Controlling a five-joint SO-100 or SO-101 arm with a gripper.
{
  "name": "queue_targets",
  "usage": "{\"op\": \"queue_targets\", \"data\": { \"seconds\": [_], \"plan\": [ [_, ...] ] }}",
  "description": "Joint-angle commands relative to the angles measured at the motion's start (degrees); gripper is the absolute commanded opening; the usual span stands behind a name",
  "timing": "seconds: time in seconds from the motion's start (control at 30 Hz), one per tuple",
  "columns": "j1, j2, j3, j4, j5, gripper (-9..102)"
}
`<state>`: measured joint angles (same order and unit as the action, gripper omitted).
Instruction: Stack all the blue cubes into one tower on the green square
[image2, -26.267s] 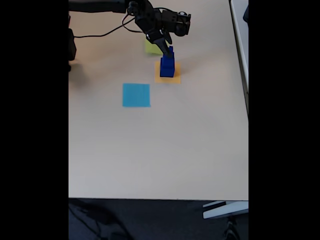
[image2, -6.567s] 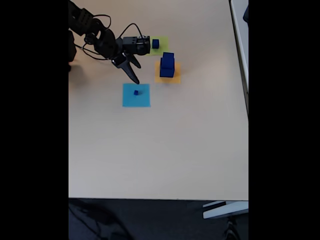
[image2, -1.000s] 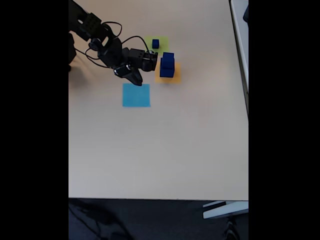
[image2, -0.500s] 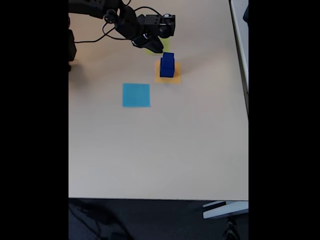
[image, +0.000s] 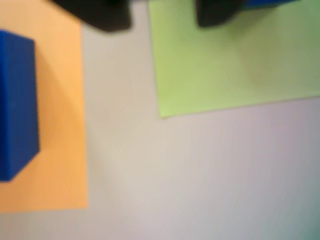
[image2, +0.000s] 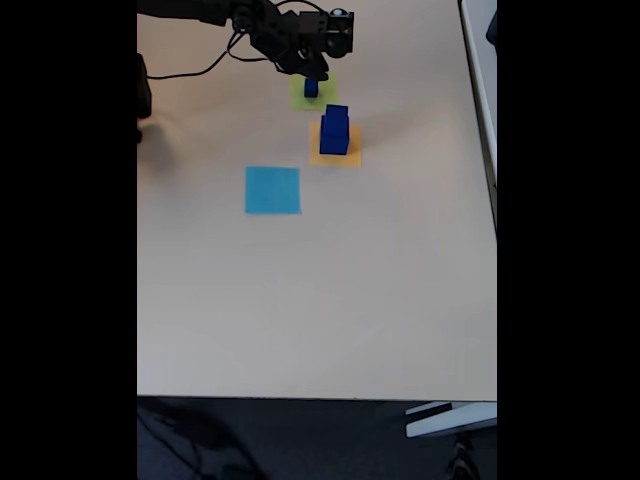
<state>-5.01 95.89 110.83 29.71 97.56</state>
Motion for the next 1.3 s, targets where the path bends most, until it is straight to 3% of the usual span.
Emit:
{"op": "queue_targets", "data": {
  "seconds": [0.0, 0.93, 1.27],
  "plan": [
    [-2.29, -0.79, -2.37, -1.76, 3.16, 0],
    [-7.38, -11.07, 5.71, -18.19, 6.77, 0],
    [-7.03, -11.25, 6.24, -18.37, 6.50, 0]
  ]
}}
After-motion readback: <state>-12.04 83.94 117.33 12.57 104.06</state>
